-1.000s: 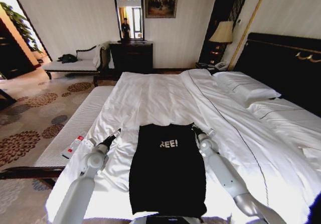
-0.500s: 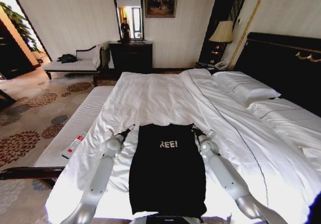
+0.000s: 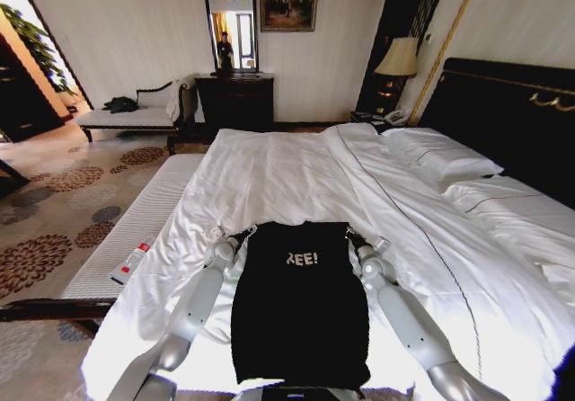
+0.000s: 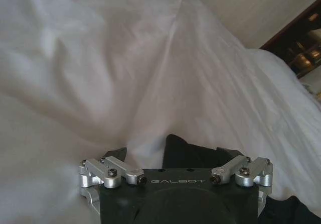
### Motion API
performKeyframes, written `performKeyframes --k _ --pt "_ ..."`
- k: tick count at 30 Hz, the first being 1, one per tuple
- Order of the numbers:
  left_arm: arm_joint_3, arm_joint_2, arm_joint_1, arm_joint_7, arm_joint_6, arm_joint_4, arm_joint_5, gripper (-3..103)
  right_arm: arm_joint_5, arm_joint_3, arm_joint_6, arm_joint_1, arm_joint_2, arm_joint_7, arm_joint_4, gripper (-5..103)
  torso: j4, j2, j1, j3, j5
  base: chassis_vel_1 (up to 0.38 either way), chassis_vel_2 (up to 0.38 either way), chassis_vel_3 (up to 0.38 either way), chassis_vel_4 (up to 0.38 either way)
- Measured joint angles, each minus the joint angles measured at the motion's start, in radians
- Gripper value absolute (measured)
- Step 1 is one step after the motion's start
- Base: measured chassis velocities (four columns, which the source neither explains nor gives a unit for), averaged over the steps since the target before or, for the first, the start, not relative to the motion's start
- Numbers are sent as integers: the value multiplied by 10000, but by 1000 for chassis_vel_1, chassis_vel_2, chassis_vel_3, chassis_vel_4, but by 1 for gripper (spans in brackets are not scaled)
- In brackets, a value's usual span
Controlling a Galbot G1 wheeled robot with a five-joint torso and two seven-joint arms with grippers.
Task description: Fold the clothes on the bed.
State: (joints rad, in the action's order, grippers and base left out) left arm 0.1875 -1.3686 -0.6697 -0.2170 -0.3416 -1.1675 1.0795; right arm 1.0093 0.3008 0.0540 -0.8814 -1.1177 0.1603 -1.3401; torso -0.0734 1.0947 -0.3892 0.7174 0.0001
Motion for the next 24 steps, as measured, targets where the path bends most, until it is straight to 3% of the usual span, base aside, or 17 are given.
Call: performKeyframes --k 4,8,10,12,16,21,24 --pt "-98 -1 104 506 495 324 147 100 0 -120 -9 72 22 -12 -15 0 0 0 0 0 -1 0 0 0 0" --pt "46 -106 147 690 657 448 175 103 1 -158 -19 119 39 -45 -21 0 1 0 0 0 -1 0 0 0 0" --pt "130 -199 150 763 721 478 168 100 0 -155 -26 103 40 -52 -43 0 0 0 0 1 -2 0 0 0 0" --pt "162 -236 122 777 731 477 160 94 0 -150 -32 70 35 -54 -63 0 -2 0 0 0 -1 0 0 0 0" --pt "194 -316 -26 783 732 441 84 74 -7 -123 -42 -29 27 -55 -142 0 0 0 0 0 -1 0 0 0 0" --pt "201 -395 -108 784 730 409 23 62 -8 -62 -46 -114 102 -55 -242 0 1 0 0 0 -1 0 0 0 0" --pt "205 -439 -90 873 729 420 -64 46 -6 17 -48 -196 188 -54 -329 0 -1 0 0 0 0 0 0 0 0"
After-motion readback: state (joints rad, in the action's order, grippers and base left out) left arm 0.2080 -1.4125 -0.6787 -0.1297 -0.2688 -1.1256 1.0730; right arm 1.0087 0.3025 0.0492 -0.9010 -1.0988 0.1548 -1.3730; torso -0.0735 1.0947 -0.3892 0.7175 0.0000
